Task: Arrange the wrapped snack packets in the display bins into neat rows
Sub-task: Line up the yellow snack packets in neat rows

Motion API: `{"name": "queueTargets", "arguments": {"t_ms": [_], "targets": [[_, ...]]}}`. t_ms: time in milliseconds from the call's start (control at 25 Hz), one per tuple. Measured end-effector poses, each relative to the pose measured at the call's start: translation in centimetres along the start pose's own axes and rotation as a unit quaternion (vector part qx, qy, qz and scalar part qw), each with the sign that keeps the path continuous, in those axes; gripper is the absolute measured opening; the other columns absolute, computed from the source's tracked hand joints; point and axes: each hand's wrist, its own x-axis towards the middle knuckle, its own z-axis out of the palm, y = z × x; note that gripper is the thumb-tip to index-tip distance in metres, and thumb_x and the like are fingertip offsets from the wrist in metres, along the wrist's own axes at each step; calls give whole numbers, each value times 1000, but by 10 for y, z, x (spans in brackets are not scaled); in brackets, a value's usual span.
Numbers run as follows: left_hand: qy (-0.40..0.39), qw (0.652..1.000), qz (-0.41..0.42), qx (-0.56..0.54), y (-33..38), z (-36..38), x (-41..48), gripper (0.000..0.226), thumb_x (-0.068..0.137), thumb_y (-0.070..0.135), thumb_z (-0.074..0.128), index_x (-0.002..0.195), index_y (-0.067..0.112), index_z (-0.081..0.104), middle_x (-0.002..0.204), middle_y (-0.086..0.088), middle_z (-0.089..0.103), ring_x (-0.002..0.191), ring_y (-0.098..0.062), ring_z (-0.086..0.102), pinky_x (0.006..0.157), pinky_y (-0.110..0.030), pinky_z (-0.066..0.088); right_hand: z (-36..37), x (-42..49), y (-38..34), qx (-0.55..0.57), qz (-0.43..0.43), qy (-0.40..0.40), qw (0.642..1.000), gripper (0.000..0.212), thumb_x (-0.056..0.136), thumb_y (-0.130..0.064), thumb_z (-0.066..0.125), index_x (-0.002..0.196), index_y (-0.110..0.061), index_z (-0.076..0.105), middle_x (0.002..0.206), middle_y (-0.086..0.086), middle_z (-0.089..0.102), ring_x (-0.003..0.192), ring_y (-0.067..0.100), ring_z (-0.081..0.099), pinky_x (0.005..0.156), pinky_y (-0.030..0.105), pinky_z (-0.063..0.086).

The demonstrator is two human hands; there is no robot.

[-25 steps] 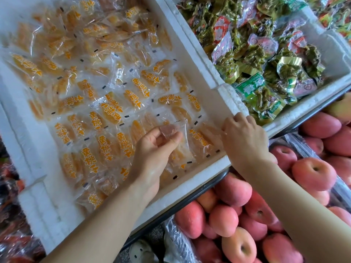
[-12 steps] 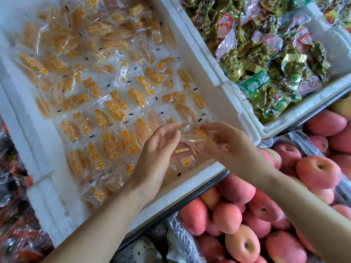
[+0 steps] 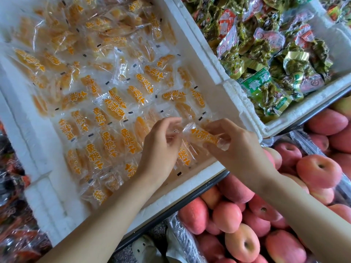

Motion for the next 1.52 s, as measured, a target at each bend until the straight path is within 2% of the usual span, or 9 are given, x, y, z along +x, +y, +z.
{"name": "queueTargets", "arguments": {"t_ms": [120, 240, 440, 680, 920, 1120, 1280, 1360, 1520], "targets": [[-47, 950, 142, 275, -20, 2, -2, 35, 84, 8, 66, 119, 9, 61, 118, -4, 60, 113, -24, 56, 98, -38, 43, 4, 11, 7, -70, 15, 19, 997, 32, 78, -19, 71, 108, -21, 61, 99, -7, 64, 90, 13, 60, 79, 22, 41], [-86, 915, 147, 366, -32, 1, -7, 41, 77, 13, 73, 117, 8, 64, 120, -8, 60, 113, -30, 56, 96, -44, 43, 17, 14, 4, -93, 22, -9, 995, 27, 80, -25, 68, 105, -19, 60, 99, -4, 61, 90, 18, 59, 77, 30, 45], [-84, 915, 145, 367, -33, -1, -9, 39, 79, 15, 75, 116, 8, 63, 123, -8, 57, 117, -28, 55, 97, -40, 45, 27, 18, -7, -195, 34, -81, 977, 28, 84, -48, 58, 94, -25, 47, 97, -10, 57, 88, 16, 56, 65, 29, 41], [-107, 910, 141, 375, -32, -3, -10, 39, 88, 20, 65, 125, 11, 56, 132, -4, 48, 126, -22, 45, 99, -37, 45, 30, 24, -6, -236, 4, -141, 962, 31, 89, -50, 49, 89, -21, 40, 95, -4, 51, 86, 19, 54, 63, 32, 45], [-107, 895, 178, 394, -35, -7, -11, 43, 68, 16, 82, 108, 11, 65, 114, -7, 61, 106, -26, 61, 82, -35, 54, 27, 18, -4, -210, -8, -137, 968, 30, 84, -47, 59, 96, -22, 47, 94, -8, 47, 85, 15, 54, 67, 31, 48], [-100, 893, 215, 382, -40, -28, -13, 35, 74, 18, 75, 107, 15, 64, 109, -3, 60, 102, -22, 59, 89, -29, 45, 25, 19, -15, -269, 3, -181, 946, 26, 85, -47, 59, 92, -28, 43, 95, -11, 48, 80, 12, 54, 63, 26, 42], [-59, 891, 246, 378, -39, -57, -6, 25, 79, 17, 71, 103, 12, 64, 103, -4, 60, 96, -22, 58, 84, -32, 48, 30, 26, -38, -285, -12, -119, 951, 20, 90, -47, 50, 100, -29, 48, 99, -13, 49, 85, 9, 50, 63, 26, 41], [-37, 889, 244, 386, -40, -72, 9, 24, 81, 16, 68, 103, 9, 65, 104, -7, 60, 98, -26, 58, 87, -34, 45, 34, 40, -48, -236, -28, -70, 969, 23, 92, -36, 52, 111, -23, 51, 108, -6, 53, 97, 15, 54, 72, 30, 47], [-22, 900, 183, 395, -33, -99, 50, 39, 88, 17, 64, 125, 7, 56, 126, -11, 53, 119, -28, 48, 101, -36, 36, 46, 92, -51, -152, -51, -16, 987, 37, 93, -18, 53, 130, -15, 46, 128, 6, 50, 119, 24, 47, 95, 32, 37]]}}
